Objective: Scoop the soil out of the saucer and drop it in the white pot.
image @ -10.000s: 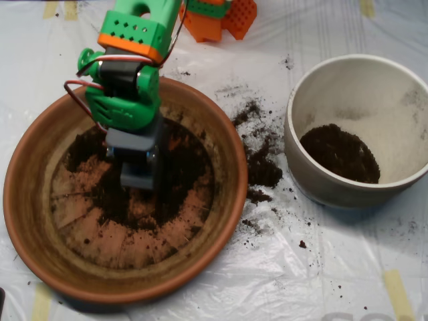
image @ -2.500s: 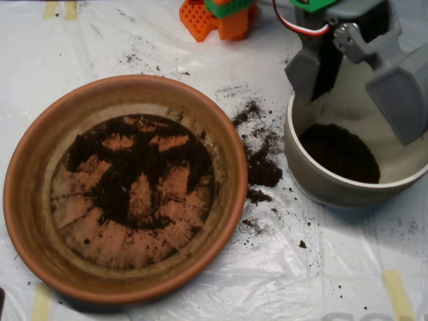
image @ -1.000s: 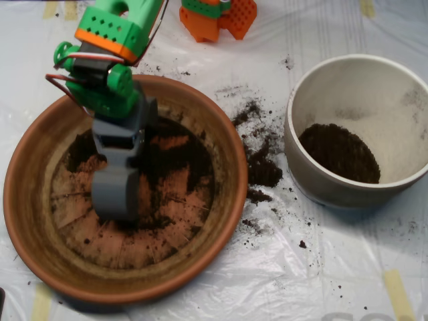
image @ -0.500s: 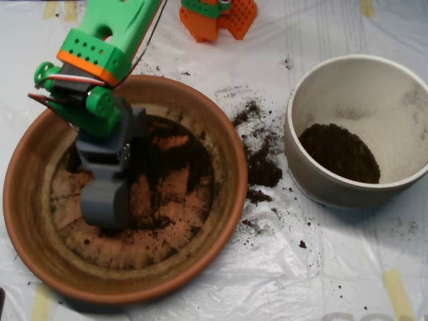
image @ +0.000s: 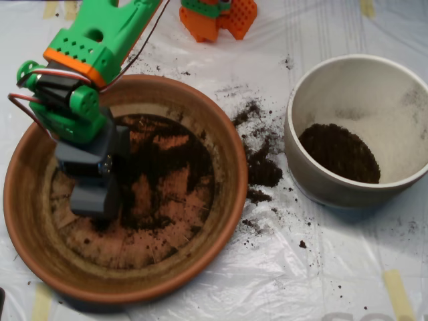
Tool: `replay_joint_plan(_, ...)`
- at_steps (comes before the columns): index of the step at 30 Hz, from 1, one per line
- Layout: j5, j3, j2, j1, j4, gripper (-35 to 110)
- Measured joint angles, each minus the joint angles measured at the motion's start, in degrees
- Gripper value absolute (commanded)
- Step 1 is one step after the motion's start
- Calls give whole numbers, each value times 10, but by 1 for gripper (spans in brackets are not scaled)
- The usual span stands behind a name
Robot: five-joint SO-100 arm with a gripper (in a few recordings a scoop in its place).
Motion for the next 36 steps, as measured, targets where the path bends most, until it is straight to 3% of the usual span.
replay_joint_plan(11,4,65,37,2,-59,16)
replay_joint_plan(17,-5,163,92,-1,-134,1)
replay_joint_plan(22,-6,230,128,-9,-172,0)
replay_joint_plan(30,-6,294,192,-41,-148,0)
replay_joint_plan(36,16,324,334,-108,-106,-1)
